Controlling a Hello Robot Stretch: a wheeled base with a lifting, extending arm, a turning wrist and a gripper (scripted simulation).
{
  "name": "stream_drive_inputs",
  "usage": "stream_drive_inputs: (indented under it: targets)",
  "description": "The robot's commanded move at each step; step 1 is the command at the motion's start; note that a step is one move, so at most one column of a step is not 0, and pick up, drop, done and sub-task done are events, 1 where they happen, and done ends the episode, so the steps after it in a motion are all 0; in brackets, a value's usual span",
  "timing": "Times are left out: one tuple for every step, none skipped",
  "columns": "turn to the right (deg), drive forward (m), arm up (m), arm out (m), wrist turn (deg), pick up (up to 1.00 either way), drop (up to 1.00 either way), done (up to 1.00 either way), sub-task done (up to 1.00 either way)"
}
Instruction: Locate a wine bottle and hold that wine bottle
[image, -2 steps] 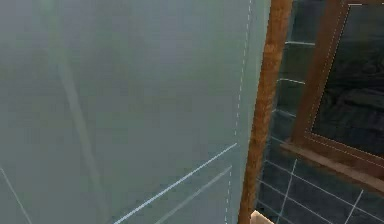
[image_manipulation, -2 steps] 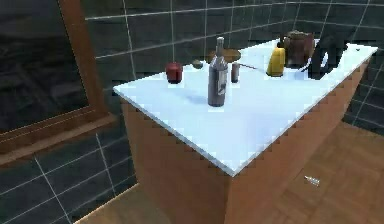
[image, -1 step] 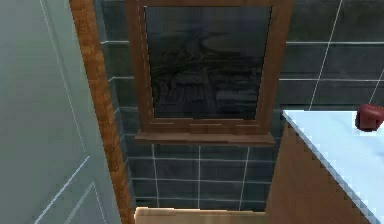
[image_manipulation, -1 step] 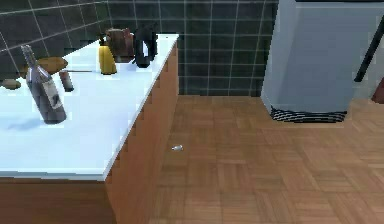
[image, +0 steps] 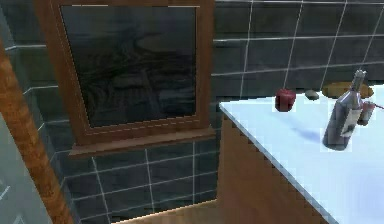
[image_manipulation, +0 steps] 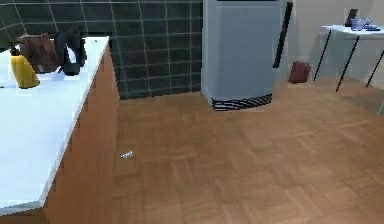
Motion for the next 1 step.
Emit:
stream_drive_inputs:
  targets:
    - [3.0,0.0,0.0,0.0,0.0,0.0,0.0,0.0,0.0]
